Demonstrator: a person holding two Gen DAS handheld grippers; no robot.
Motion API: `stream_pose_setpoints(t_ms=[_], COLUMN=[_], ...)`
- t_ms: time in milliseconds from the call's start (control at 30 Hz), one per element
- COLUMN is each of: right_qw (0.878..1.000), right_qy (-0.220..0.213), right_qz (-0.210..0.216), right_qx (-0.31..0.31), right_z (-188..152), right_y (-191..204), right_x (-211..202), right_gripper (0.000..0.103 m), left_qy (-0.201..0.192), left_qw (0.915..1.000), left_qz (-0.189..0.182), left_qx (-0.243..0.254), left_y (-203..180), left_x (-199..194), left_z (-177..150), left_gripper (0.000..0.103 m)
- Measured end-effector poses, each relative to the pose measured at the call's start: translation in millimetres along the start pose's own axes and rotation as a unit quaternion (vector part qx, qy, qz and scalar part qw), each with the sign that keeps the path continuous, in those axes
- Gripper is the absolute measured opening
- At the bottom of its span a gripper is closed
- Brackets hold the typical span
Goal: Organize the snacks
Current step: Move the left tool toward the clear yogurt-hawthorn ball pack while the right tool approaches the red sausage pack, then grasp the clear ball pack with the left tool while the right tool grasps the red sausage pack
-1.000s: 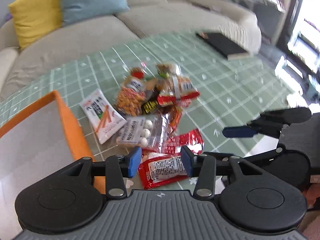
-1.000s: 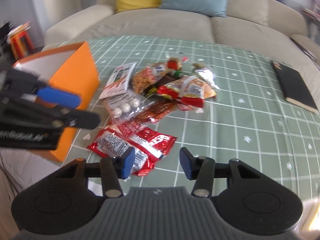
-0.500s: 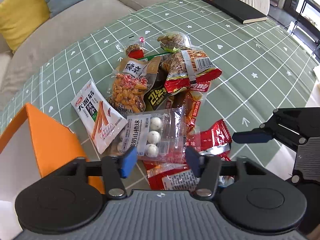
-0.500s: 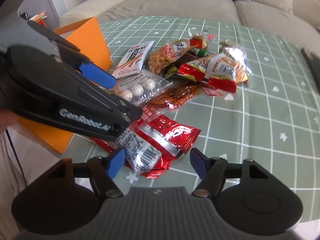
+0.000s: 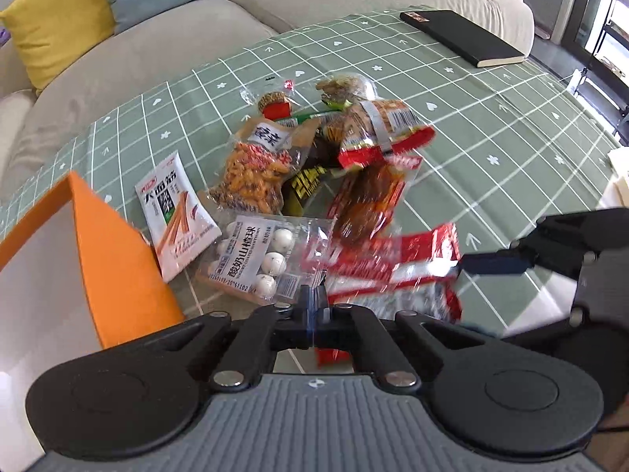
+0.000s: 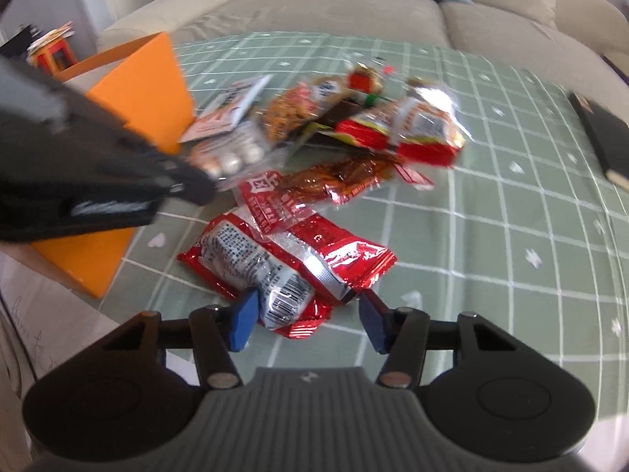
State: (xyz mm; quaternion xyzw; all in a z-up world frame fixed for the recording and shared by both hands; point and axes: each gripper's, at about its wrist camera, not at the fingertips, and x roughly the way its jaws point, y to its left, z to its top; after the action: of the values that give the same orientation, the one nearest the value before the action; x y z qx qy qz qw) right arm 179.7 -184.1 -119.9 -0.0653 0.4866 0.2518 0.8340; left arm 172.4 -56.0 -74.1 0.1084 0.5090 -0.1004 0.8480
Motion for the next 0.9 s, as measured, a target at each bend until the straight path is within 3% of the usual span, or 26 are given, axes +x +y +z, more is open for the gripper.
stream_pose_setpoints(t_ms=[433,600,633,700,767,833,900], right_qw=[0.991,0.991,0.992,0.995,0.997,0.998,0.999], right_qy=[0.045,0.06,0.053,0.028,0.004,-0.015,-0.02], right_qz=[-0.056,-0.051,-0.055,-0.054,-0.045,-0.045,-0.046], right_qx=[0.116,0.107,0.099,0.084,0.067,0.038,0.018], right_z=[-28,-37,-38,-38,-35,-31,-27], right_y=[-35,-34,-32,-30,-30,-26,-23], right_x=[-30,-39,-42,-49,-52,-50,-45], right_gripper=[0.057,0.062,0.065,0.073,0.076,0.081,0.083], left_qy=[0.007,0.029,0.035,0.026,0.003,-0.017,-0.032], left_qw=[0.9961,0.9941,0.9954,0.9979,0.9964,0.995,0.9951], left_qz=[-0.06,-0.073,-0.068,-0.059,-0.054,-0.04,-0.012], left_qx=[0.064,0.075,0.058,-0.001,-0.065,-0.09,-0.093], left_y=[-48,-57,-55,-46,-38,-36,-37], left_x=[-25,-23,-22,-24,-28,-32,-30], left_z=[-50,-72,-74,-75,-73,-70,-65], left_gripper=[0.0,0.0,0.003,0.019,0.046,0.054,0.055])
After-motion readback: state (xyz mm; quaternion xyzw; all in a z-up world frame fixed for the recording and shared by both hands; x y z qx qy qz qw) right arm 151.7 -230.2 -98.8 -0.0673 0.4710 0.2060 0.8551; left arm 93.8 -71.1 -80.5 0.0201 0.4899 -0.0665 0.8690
